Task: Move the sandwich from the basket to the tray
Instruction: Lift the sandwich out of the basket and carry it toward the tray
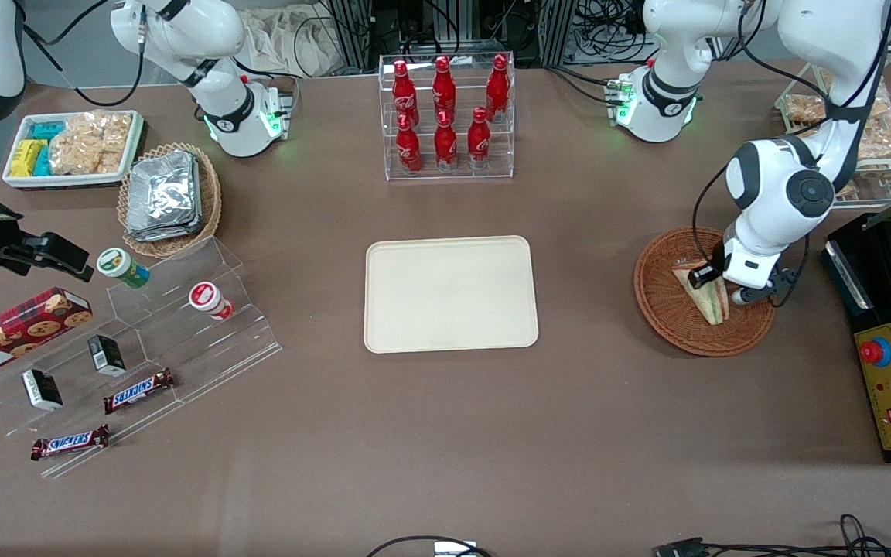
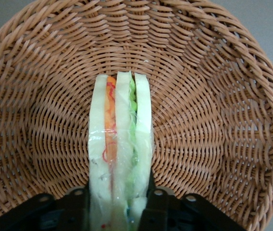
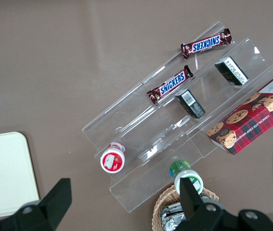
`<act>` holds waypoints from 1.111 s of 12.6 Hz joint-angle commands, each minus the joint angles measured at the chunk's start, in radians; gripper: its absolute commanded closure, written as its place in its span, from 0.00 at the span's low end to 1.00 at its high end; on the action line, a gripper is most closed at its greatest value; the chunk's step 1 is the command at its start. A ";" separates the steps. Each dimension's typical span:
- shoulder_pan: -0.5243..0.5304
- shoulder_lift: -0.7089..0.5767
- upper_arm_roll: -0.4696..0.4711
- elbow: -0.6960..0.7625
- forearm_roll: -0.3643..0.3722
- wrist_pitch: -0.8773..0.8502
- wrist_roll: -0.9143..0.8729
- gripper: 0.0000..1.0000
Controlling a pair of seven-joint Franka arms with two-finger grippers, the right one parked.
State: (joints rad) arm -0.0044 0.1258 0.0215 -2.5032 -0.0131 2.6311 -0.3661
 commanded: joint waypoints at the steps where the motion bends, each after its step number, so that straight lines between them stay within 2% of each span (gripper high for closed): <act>1: 0.000 -0.014 -0.008 0.003 -0.008 0.004 -0.010 0.83; 3: -0.003 -0.035 -0.009 0.006 -0.008 -0.019 -0.007 0.81; 6: -0.003 -0.112 -0.012 0.081 -0.007 -0.226 -0.001 0.81; 8: -0.003 -0.159 -0.011 0.224 0.001 -0.488 0.019 0.81; 10: 0.003 -0.153 -0.008 0.448 -0.005 -0.783 0.087 0.80; 12: 0.004 -0.153 -0.008 0.600 -0.001 -0.948 0.111 0.78; 14: 0.006 -0.149 -0.005 0.723 0.010 -1.074 0.209 0.78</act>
State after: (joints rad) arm -0.0057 -0.0567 0.0160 -1.8961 -0.0116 1.6543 -0.2345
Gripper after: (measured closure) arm 0.780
